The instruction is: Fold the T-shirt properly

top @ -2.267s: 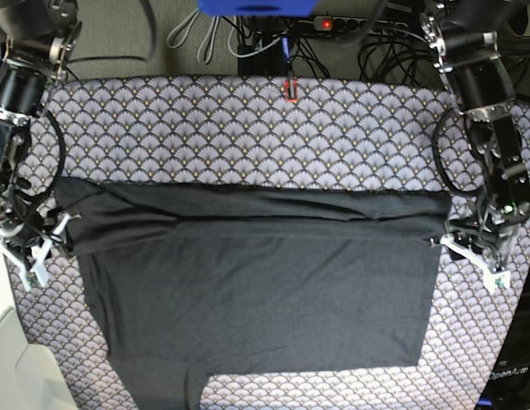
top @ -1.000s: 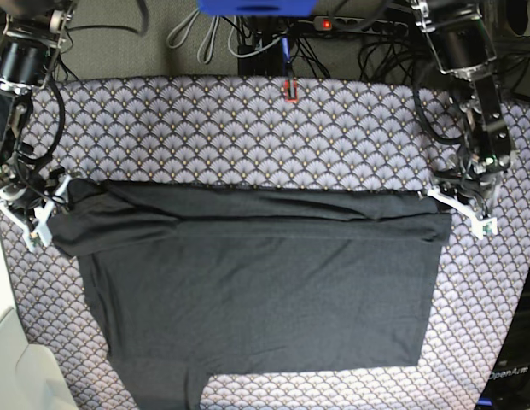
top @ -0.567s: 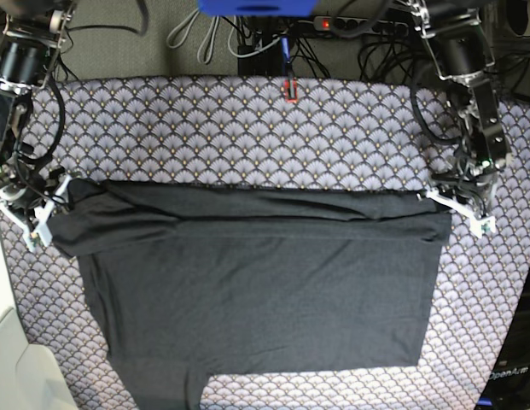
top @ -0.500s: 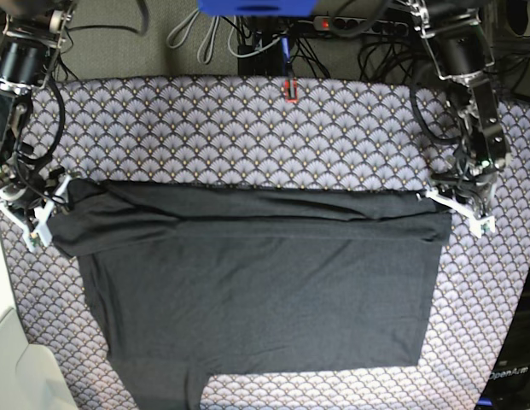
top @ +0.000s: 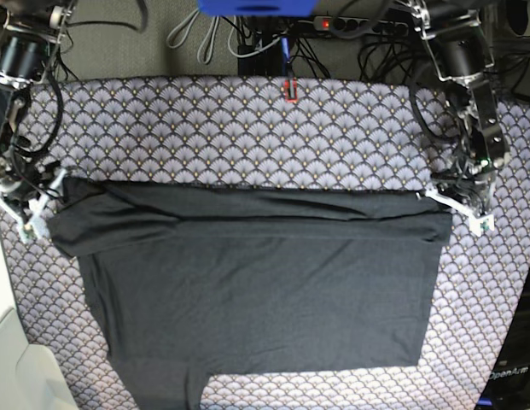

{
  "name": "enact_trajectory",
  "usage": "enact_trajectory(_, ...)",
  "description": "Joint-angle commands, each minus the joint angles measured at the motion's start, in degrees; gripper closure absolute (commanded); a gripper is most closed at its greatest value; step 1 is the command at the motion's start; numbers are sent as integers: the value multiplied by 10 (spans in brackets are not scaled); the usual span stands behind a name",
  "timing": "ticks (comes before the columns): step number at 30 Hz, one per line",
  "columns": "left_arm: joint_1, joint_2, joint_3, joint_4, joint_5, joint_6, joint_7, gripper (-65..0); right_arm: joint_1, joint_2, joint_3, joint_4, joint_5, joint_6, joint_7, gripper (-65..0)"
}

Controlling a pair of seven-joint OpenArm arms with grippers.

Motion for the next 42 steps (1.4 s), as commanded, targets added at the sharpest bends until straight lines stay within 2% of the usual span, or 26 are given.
enact_trajectory(1,-6,-8,0,4,-3,-1,6,-143,11,13,9,11,6,-2,12,-310)
enact_trajectory(7,-6,-8,0,7,-3,-1,6,-127,-5,13,42,11,6,-2,12,-313)
enact_trajectory(8,-6,-8,0,7,-3,-1,6,-103,-5,13,43,11,6,-2,12,-313)
enact_trajectory(10,-6,-8,0,7,-3,-1,6,-6,-5,13,43,8,6,-2,12,-313)
enact_trajectory(11,-6,-8,0,7,-3,-1,6,0,-6,13,43,7,6,-2,12,-313)
enact_trajectory(23,-6,-10,0,7,-3,-1,6,-3,-13,9,41,6,7,-2,12,-313)
enact_trajectory(30,-5,-10,0,7,-3,-1,7,-3,-14,-10,39,6,7,-2,12,-313)
enact_trajectory(37,-5,-11,0,7,-3,-1,7,-3,-14,-10,38,3,7,-2,13,-313)
enact_trajectory(42,-5,-11,0,8,-3,-1,7,-3,-9,-10,38,-51,7,-2,33,-313)
